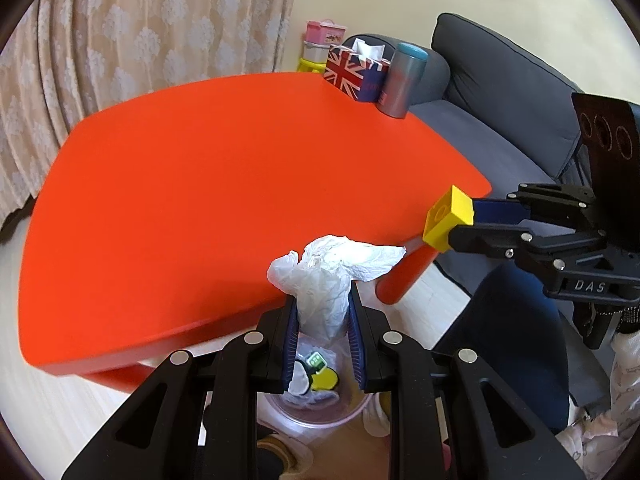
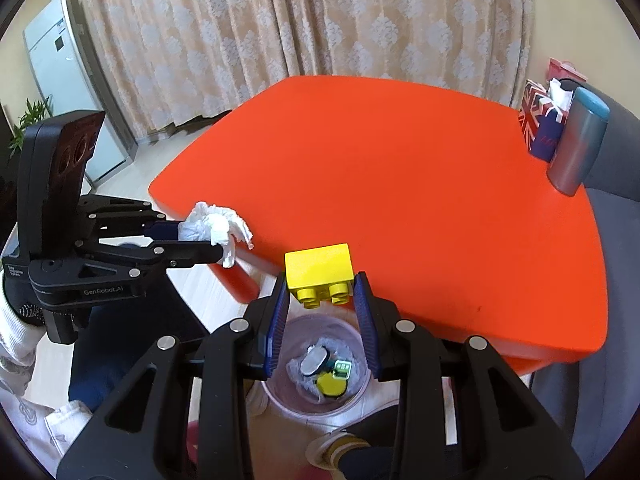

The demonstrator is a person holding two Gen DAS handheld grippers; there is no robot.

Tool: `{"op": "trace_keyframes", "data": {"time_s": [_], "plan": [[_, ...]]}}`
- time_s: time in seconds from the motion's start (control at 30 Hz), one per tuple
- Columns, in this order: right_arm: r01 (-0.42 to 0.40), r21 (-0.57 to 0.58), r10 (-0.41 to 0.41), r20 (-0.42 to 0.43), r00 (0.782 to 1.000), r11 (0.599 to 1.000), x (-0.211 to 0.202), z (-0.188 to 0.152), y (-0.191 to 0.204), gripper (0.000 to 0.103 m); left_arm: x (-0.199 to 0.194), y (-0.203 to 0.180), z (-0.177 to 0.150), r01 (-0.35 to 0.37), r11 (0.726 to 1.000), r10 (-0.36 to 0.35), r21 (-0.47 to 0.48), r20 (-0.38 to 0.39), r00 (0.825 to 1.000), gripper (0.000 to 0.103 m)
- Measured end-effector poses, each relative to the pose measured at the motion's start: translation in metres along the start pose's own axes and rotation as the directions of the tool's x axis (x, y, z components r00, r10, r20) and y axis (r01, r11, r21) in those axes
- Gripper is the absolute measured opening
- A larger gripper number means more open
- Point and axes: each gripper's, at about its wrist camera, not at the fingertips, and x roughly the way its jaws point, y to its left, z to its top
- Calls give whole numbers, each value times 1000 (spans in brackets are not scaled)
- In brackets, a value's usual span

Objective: Collect trash
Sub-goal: 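Carry the block and tissue over the bin and open both grippers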

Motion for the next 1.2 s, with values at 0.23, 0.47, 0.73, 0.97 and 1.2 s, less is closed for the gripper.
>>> {"op": "trace_keyframes", "data": {"time_s": [0.23,0.47,0.73,0.97,1.2], "plan": [[-25,-11,25,-25,999,1000,5,-23,14,33,-5,-4,-20,4,1000,-4,-1,7,1000,22],[-52,-4,51,-46,998,999,18,-31,18,34,-5,-1,-24,2,1000,-2,-12,8,1000,22],[-38,31,39,-44,998,999,28,-29,7,89,1,4,-25,1,1000,-1,-28,0,1000,22],[-28,60,30,-39,999,998,27,-30,2,94,4,2,-29,9,1000,-9,-25,-13,1000,22],[-5,73,7,-24,1000,997,17,-31,-4,95,5,-2,-29,16,1000,-16,-10,-20,1000,22]]}}
